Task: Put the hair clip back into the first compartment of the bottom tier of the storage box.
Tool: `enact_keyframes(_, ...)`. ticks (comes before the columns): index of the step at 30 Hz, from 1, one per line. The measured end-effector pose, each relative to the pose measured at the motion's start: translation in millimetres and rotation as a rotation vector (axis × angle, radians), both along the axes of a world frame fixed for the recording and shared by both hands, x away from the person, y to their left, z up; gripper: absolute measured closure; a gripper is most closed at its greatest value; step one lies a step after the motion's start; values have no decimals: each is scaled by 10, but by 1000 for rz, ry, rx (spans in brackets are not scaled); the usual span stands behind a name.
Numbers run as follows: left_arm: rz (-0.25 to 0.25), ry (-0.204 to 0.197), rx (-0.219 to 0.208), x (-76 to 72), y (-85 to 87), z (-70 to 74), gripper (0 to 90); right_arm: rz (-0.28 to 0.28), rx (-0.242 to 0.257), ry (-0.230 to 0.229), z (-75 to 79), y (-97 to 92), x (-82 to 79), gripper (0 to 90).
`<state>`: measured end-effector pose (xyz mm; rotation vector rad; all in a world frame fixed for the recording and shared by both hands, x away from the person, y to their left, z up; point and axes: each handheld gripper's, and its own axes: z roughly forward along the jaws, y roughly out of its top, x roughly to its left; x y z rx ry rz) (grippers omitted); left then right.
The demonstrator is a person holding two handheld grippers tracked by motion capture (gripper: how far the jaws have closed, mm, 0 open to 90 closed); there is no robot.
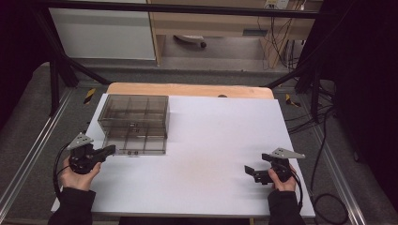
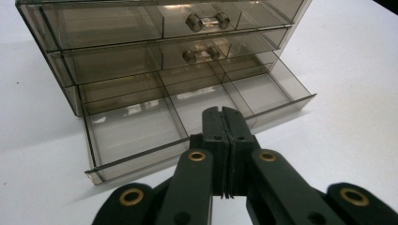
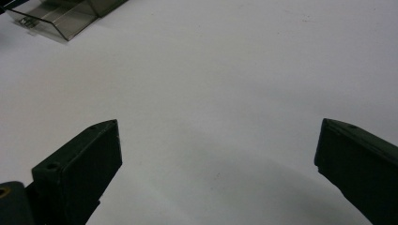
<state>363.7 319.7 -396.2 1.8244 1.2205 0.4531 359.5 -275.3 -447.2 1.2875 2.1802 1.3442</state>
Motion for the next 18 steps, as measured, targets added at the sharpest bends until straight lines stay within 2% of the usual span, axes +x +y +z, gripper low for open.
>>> enact_keyframes(18,16,5,5,136,4,-10,892,-1,1,-3,2,-4,0,18)
